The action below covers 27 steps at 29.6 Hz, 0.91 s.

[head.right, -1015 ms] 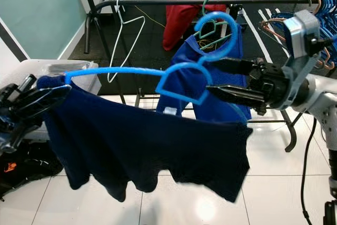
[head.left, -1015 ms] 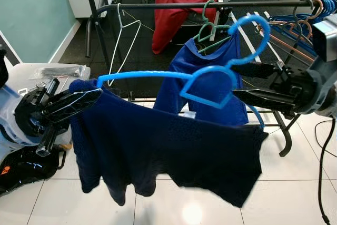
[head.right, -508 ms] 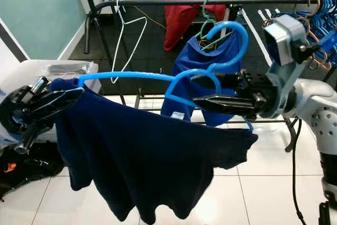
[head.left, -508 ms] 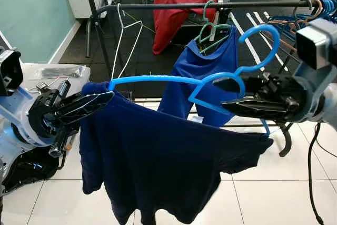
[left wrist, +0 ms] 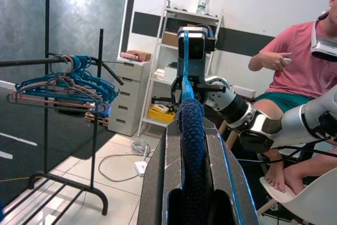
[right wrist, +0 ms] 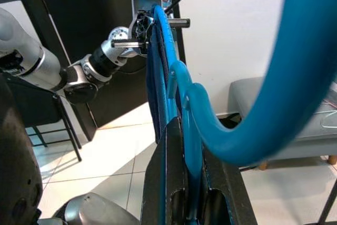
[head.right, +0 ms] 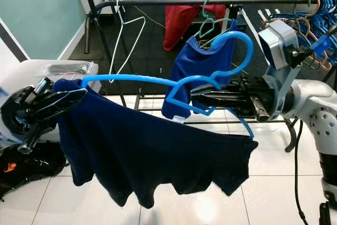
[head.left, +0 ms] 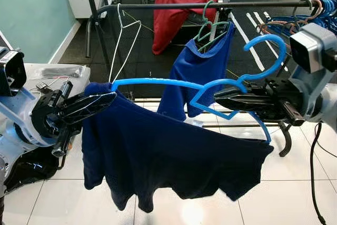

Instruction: Hang hanger

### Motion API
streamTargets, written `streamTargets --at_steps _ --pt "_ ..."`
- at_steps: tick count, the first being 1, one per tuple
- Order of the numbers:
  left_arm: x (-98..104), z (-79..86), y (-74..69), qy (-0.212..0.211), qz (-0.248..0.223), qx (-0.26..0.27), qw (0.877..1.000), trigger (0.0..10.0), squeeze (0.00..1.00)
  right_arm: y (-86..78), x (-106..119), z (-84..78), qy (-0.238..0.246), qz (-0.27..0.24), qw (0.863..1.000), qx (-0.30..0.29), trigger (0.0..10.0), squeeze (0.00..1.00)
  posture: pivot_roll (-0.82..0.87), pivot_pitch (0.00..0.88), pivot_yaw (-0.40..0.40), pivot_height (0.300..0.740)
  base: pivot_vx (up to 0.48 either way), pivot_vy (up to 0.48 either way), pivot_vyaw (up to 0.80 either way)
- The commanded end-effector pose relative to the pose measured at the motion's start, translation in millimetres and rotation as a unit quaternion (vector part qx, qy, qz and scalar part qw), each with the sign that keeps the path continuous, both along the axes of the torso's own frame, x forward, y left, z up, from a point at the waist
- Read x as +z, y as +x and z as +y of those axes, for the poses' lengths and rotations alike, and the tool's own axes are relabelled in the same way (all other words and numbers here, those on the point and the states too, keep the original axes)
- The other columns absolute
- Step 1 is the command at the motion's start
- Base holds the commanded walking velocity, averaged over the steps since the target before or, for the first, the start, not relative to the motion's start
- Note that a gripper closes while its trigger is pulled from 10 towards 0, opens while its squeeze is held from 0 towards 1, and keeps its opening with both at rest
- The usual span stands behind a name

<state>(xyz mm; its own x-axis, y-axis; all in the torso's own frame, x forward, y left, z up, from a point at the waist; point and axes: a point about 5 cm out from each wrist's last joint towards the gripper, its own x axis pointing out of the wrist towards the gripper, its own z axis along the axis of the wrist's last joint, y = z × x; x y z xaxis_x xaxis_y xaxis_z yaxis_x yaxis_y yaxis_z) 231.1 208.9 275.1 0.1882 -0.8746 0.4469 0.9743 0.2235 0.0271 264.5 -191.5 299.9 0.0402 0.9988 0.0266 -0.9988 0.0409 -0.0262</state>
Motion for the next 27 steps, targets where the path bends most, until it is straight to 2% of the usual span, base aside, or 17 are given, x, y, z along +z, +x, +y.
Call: streamTargets --at_steps 1,3,4,6,7,14,16,18,20,22,23,24,25,27 --pt "5.3 -0.7 -2.2 -0.005 -0.019 -0.001 1.0 0.0 0.0 1.0 -2.9 1.0 -0.015 -0.002 1.0 -0.006 0.0 0.0 -0.14 0.106 0.033 0.74 0.0 0.0 0.0" --pt "5.3 -1.0 -2.3 -0.005 -0.019 -0.001 1.0 0.0 0.0 2.1 -3.5 0.3 -0.017 -0.004 1.0 -0.013 0.0 0.0 -0.14 0.107 0.034 0.74 0.0 0.0 0.0" --pt "4.9 -0.6 -1.5 -0.003 -0.018 0.008 1.0 1.9 0.0 2.0 -3.3 -1.1 -0.017 -0.006 1.0 -0.015 0.0 0.0 -0.14 0.107 0.033 0.74 0.0 0.0 0.0" --pt "4.9 -0.6 -1.5 -0.003 -0.018 0.008 1.0 1.9 0.0 2.0 -3.3 -1.1 -0.017 -0.006 1.0 -0.015 0.0 0.0 -0.14 0.107 0.033 0.74 0.0 0.0 0.0" --pt "4.5 0.2 -0.9 -0.001 -0.017 0.017 1.0 10.0 0.0 1.2 -2.3 -2.6 -0.013 -0.006 1.0 -0.016 0.0 0.0 -0.14 0.108 0.032 0.74 0.0 0.0 0.0" --pt "1.0 15.5 0.0 -0.01 -0.007 0.044 0.999 10.0 0.0 -4.3 9.8 -13.0 0.015 -0.014 1.0 -0.019 0.0 0.0 -0.14 0.11 0.033 0.74 0.0 0.0 0.0" --pt "-0.6 25.1 -1.6 -0.011 -0.002 0.054 0.998 10.0 0.0 -5.3 14.5 -17.0 0.02 -0.019 0.999 -0.023 0.0 0.0 -0.15 0.11 0.034 0.74 0.0 0.0 0.0" --pt "-0.6 25.1 -1.6 -0.011 -0.002 0.054 0.998 10.0 0.0 -5.3 14.5 -17.0 0.02 -0.019 0.999 -0.023 0.0 0.0 -0.15 0.11 0.034 0.74 0.0 0.0 0.0" --pt "-1.7 36.5 -1.4 -0.016 0.01 0.072 0.997 10.0 0.0 -6.6 18.2 -20.2 0.023 -0.023 0.999 -0.024 0.0 0.0 -0.14 0.107 0.032 0.74 0.0 0.0 0.0" --pt "-1.7 36.5 -1.4 -0.016 0.01 0.072 0.997 10.0 0.0 -6.6 18.2 -20.2 0.023 -0.023 0.999 -0.024 0.0 0.0 -0.14 0.107 0.032 0.74 0.0 0.0 0.0" --pt "-1.7 40.5 -0.5 -0.02 0.016 0.081 0.996 10.0 0.12 -7.0 19.0 -21.0 0.024 -0.024 0.999 -0.024 0.0 0.0 -0.14 0.106 0.032 0.74 0.0 0.0 0.0" --pt "-1.7 40.5 -0.5 -0.02 0.016 0.081 0.996 10.0 0.12 -7.0 19.0 -21.0 0.024 -0.024 0.999 -0.024 0.0 0.0 -0.14 0.106 0.032 0.74 0.0 0.0 0.0" --pt "-2.0 40.2 -1.0 -0.024 0.021 0.073 0.997 10.0 1.0 -6.9 18.1 -20.4 0.023 -0.024 0.999 -0.023 0.0 0.0 -0.14 0.105 0.033 0.74 0.0 0.0 0.0" --pt "-2.5 39.4 -0.5 -0.022 0.021 0.076 0.997 10.0 1.0 -6.8 17.5 -19.4 0.023 -0.024 0.999 -0.022 0.0 0.0 -0.14 0.105 0.033 0.74 0.0 0.0 0.0"
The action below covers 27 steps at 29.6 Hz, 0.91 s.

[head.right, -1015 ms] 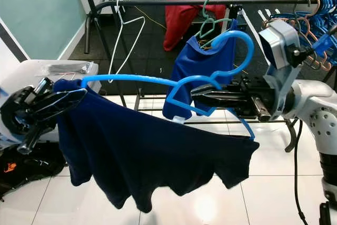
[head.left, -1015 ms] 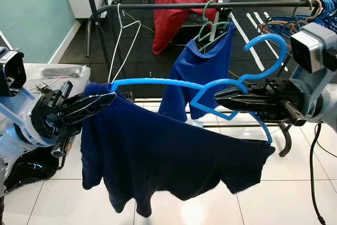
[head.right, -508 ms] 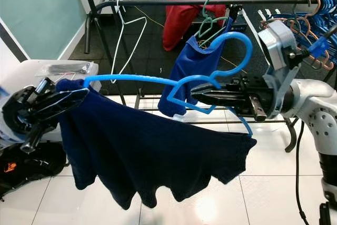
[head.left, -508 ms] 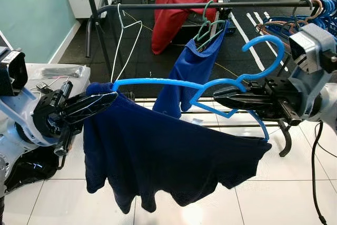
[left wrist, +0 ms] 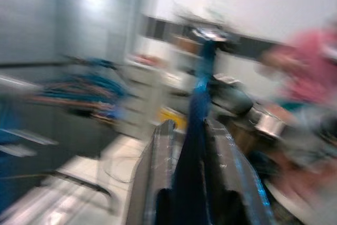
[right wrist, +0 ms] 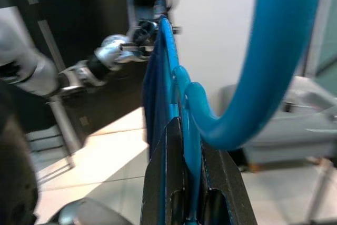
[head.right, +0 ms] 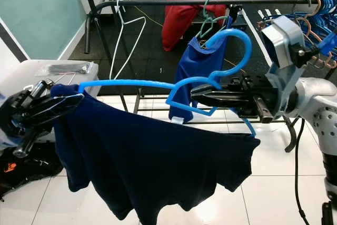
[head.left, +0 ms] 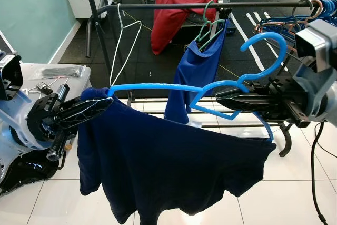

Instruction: Hang hanger

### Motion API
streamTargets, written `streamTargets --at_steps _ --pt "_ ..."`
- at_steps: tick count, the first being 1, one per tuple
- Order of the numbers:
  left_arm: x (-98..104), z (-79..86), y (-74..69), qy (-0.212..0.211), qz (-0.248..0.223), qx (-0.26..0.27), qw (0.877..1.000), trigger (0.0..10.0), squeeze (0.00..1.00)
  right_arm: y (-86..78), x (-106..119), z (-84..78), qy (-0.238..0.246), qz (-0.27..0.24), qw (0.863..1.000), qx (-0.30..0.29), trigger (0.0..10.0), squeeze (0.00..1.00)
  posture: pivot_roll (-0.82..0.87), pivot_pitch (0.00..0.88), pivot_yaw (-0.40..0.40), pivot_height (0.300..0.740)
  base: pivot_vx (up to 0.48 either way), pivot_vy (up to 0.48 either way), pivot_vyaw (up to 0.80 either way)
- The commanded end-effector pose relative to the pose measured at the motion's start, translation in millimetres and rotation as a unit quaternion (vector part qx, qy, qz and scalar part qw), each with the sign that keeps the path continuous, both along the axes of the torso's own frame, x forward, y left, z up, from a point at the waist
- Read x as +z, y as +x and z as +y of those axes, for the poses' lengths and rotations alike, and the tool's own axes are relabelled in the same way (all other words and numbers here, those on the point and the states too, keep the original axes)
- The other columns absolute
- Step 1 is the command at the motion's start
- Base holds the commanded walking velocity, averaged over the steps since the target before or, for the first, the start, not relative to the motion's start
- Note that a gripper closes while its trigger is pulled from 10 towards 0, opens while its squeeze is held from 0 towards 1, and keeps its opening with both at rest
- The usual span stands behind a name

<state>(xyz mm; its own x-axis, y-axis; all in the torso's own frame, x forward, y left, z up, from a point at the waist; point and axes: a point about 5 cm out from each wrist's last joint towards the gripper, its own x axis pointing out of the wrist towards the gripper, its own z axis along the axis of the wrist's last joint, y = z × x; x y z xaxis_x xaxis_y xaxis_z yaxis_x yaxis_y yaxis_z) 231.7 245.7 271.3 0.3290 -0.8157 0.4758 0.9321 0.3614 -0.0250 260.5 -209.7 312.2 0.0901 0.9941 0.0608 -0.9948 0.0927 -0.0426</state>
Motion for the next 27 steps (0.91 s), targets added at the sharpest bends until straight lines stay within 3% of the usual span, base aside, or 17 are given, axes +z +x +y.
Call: streamTargets --at_steps 1,11,12,19,27 --pt "1.3 2.6 -1.1 0.001 0.002 0.004 1.0 10.0 1.0 -2.8 5.1 -1.1 0.006 -0.015 1.0 0.004 0.0 0.0 -0.14 0.105 0.033 0.74 0.0 0.0 0.0" --pt "-1.8 -2.8 -0.5 0.02 -0.009 0.009 1.0 10.0 1.0 -4.4 5.7 -0.1 0.007 -0.014 1.0 0.008 0.0 0.0 -0.14 0.1 0.035 0.74 0.0 0.0 0.0" --pt "-1.2 -5.3 -2.4 0.018 -0.011 -0.01 1.0 10.0 0.0 -4.8 6.5 -0.4 0.008 -0.015 1.0 0.008 0.0 0.0 -0.14 0.102 0.037 0.74 0.0 0.0 0.0" --pt "-0.4 -12.2 -4.6 0.022 -0.01 -0.029 0.999 10.0 0.0 -5.4 8.9 -1.0 0.011 -0.017 1.0 0.007 0.0 0.0 -0.14 0.108 0.037 0.74 0.0 0.0 0.0" --pt "-12.9 -43.6 0.8 0.067 0.011 -0.036 0.997 10.0 0.0 -6.0 10.4 1.4 0.018 -0.017 1.0 0.014 0.0 0.0 -0.14 0.114 0.037 0.74 0.0 0.0 0.0"
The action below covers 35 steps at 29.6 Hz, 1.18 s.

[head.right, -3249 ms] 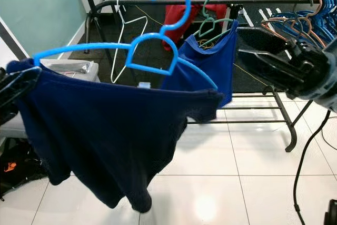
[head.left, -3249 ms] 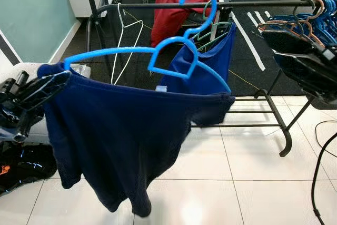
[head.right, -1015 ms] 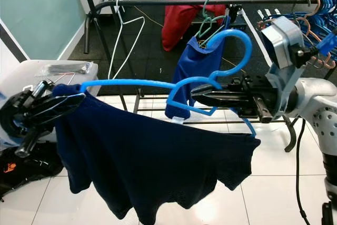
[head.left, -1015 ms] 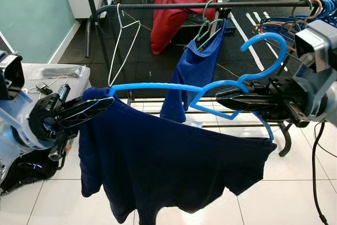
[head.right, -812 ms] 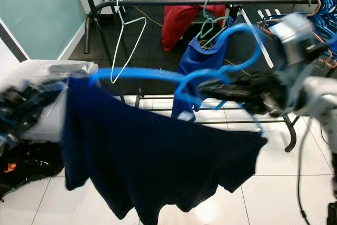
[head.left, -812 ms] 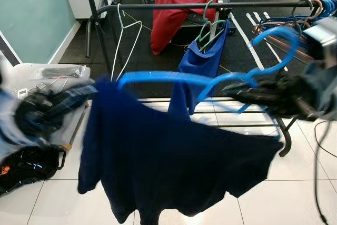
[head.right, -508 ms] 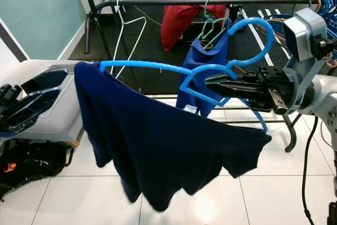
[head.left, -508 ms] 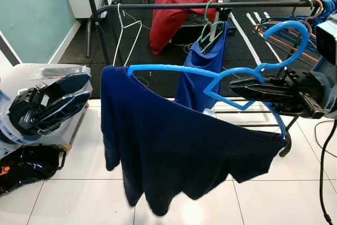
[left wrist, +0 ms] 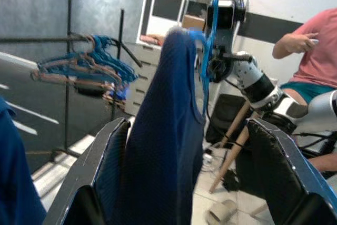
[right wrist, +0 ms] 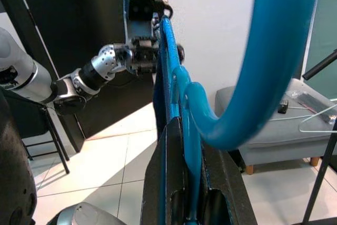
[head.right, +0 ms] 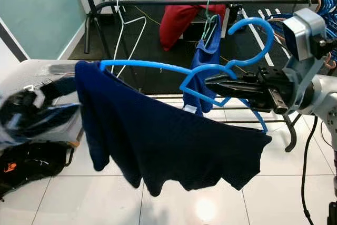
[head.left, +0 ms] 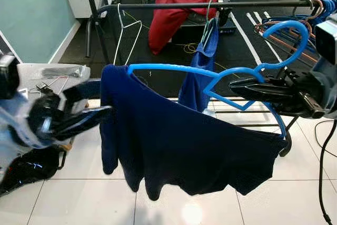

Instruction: Hang hanger

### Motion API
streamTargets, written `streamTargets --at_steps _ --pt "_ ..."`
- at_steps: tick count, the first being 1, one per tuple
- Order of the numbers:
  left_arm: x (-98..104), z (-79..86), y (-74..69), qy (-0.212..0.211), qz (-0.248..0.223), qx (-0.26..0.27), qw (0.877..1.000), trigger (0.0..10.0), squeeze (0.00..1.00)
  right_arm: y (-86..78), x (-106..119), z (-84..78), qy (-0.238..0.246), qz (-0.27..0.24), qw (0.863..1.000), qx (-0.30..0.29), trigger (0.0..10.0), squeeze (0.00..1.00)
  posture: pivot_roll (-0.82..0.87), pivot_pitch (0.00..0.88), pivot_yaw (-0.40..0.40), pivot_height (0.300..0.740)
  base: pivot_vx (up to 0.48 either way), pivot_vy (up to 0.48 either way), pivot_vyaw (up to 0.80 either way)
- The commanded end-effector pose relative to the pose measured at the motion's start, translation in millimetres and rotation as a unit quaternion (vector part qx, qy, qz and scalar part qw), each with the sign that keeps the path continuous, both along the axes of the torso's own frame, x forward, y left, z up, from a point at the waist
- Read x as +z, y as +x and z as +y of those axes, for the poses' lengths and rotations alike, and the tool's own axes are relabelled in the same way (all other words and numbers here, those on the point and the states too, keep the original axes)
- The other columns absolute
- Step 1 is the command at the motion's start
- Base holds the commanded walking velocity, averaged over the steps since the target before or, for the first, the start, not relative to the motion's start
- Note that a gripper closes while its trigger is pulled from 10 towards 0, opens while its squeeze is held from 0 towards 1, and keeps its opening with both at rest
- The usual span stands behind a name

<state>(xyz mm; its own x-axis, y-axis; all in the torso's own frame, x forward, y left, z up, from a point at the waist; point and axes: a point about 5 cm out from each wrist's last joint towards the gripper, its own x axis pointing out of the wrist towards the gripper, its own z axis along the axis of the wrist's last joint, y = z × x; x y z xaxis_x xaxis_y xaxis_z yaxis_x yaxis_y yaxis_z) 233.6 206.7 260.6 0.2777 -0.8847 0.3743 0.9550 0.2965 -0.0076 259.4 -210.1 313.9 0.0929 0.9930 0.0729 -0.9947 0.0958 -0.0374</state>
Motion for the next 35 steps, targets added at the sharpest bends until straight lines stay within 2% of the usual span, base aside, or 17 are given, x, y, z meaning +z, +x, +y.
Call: streamTargets --at_steps 1,5,6,7,16,18,20,21,24,26,27,31,32,33,34,35 --pt "-2.3 -4.6 -1.1 0.012 0.0 -0.001 1.0 10.0 0.0 -4.9 8.8 1.8 0.012 -0.019 1.0 0.015 0.0 0.0 -0.14 0.114 0.037 0.74 0.0 0.0 0.0" --pt "-6.8 -8.6 0.0 0.025 0.004 -0.002 1.0 10.0 0.0 -5.0 9.4 1.8 0.012 -0.02 1.0 0.015 0.0 0.0 -0.14 0.114 0.038 0.74 0.0 0.0 0.0" --pt "-9.0 -9.2 1.0 0.032 0.007 0.0 0.999 3.5 0.0 -5.0 9.7 1.8 0.012 -0.02 1.0 0.014 0.0 0.0 -0.14 0.114 0.038 0.74 0.0 0.0 0.0" --pt "-10.5 -8.5 1.9 0.036 0.01 0.002 0.999 0.0 0.0 -5.0 10.0 1.8 0.012 -0.02 1.0 0.014 0.0 0.0 -0.14 0.114 0.039 0.74 0.0 0.0 0.0" --pt "-8.4 0.4 5.8 0.035 0.002 0.035 0.999 0.0 0.0 -5.9 7.9 2.0 0.009 -0.016 1.0 0.015 0.0 0.0 -0.14 0.114 0.039 0.74 0.0 0.0 0.0" --pt "-3.9 10.6 9.3 0.036 -0.01 0.068 0.997 0.0 0.0 -6.8 4.7 1.8 0.004 -0.01 1.0 0.015 0.0 0.0 -0.14 0.113 0.037 0.74 0.0 0.0 0.0" --pt "-3.9 10.6 9.3 0.036 -0.01 0.068 0.997 0.0 0.0 -6.8 4.7 1.8 0.004 -0.01 1.0 0.015 0.0 0.0 -0.14 0.113 0.037 0.74 0.0 0.0 0.0" --pt "-2.1 15.6 10.2 0.039 -0.015 0.081 0.996 0.0 0.0 -6.9 2.8 1.0 0.001 -0.007 1.0 0.013 0.0 0.0 -0.14 0.114 0.038 0.74 0.0 0.0 0.0" --pt "3.0 29.8 11.6 0.051 -0.029 0.118 0.991 0.0 0.0 -5.3 -5.8 -7.2 -0.028 0.004 0.999 -0.014 0.0 0.0 -0.14 0.115 0.035 0.74 0.0 0.0 0.0" --pt "4.4 33.2 11.9 0.054 -0.033 0.128 0.99 0.0 0.0 -4.9 -8.4 -9.7 -0.039 0.008 0.999 -0.022 0.0 0.0 -0.14 0.115 0.035 0.74 0.0 0.0 0.0" --pt "8.0 38.9 13.0 0.056 -0.04 0.145 0.987 0.0 0.0 -4.4 -15.2 -13.9 -0.061 0.016 0.997 -0.035 0.0 0.0 -0.14 0.116 0.033 0.74 0.0 0.0 0.0" --pt "11.7 44.1 13.5 0.058 -0.047 0.159 0.985 0.0 0.0 -4.2 -21.8 -17.4 -0.08 0.025 0.995 -0.046 0.0 0.0 -0.14 0.116 0.033 0.74 0.0 0.0 0.0" --pt "18.3 53.6 14.1 0.055 -0.056 0.179 0.981 0.0 0.0 -5.3 -31.7 -21.0 -0.104 0.042 0.992 -0.053 0.0 0.0 -0.14 0.118 0.031 0.74 0.0 0.0 0.0" --pt "18.3 53.6 14.1 0.055 -0.056 0.179 0.981 0.0 0.0 -5.3 -31.7 -21.0 -0.104 0.042 0.992 -0.053 0.0 0.0 -0.14 0.118 0.031 0.74 0.0 0.0 0.0" --pt "26.7 64.3 14.2 0.055 -0.07 0.201 0.976 0.0 0.0 -7.8 -44.7 -24.3 -0.137 0.061 0.987 -0.059 0.0 0.0 -0.14 0.119 0.032 0.74 0.0 0.0 0.0" --pt "26.7 64.3 14.2 0.055 -0.07 0.201 0.976 0.0 0.0 -7.8 -44.7 -24.3 -0.137 0.061 0.987 -0.059 0.0 0.0 -0.14 0.119 0.032 0.74 0.0 0.0 0.0"
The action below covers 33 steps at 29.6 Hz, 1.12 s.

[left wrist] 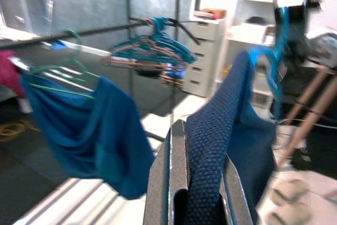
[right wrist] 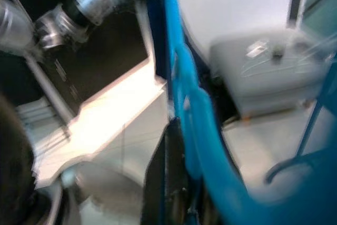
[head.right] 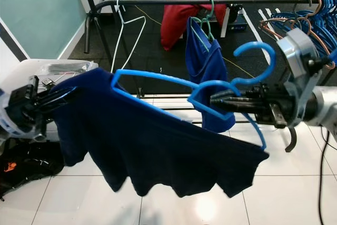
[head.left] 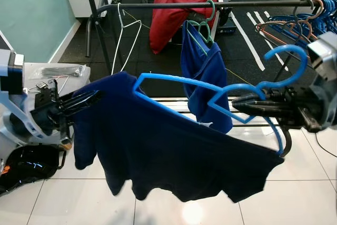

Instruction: Hang hanger

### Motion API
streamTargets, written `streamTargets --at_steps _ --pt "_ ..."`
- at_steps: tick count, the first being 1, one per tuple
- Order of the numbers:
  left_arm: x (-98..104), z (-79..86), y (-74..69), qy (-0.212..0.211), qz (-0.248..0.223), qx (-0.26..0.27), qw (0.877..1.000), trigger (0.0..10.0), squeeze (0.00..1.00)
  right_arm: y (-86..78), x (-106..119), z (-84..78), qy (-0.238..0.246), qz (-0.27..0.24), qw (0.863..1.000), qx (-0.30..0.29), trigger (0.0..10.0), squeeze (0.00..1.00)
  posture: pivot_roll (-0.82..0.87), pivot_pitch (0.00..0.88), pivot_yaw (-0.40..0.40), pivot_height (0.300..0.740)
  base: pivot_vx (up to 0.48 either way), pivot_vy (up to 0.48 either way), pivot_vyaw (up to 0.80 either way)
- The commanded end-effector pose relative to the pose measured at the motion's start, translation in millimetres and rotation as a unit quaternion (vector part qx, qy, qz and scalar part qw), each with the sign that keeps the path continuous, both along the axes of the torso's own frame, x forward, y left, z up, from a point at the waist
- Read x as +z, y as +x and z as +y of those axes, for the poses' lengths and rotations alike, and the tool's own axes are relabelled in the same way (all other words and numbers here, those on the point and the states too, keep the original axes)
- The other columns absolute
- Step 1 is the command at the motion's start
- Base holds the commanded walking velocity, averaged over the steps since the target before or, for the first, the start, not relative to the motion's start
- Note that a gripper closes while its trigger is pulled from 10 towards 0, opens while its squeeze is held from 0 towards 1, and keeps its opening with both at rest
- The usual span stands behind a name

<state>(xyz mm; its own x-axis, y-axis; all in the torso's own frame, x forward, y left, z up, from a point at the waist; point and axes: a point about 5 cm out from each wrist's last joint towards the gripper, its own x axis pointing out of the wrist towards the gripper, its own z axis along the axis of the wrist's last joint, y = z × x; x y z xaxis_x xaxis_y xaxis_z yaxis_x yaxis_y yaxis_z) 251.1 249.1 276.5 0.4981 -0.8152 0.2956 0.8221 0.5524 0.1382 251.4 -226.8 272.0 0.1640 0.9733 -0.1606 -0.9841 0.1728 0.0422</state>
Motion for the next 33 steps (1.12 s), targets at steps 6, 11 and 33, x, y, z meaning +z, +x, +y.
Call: streamTargets --at_steps 6,11,33 --pt "26.9 36.0 -1.3 -0.017 -0.055 0.081 0.995 0.0 0.0 -15.3 -28.6 1.8 -0.068 0.061 0.996 0.014 0.0 0.0 -0.14 0.118 0.038 0.74 0.0 0.0 0.0" --pt "24.4 31.8 3.5 -0.025 -0.055 0.08 0.995 0.0 0.0 -24.3 -37.8 10.4 -0.092 0.078 0.992 0.045 0.0 0.0 -0.14 0.114 0.039 0.74 0.0 0.0 0.0" --pt "-2.2 -8.3 34.7 0.02 -0.022 0.11 0.994 10.0 0.0 -18.0 -40.4 23.8 -0.143 0.016 0.989 0.044 0.0 0.0 -0.15 0.11 0.034 0.74 0.0 0.0 0.0"
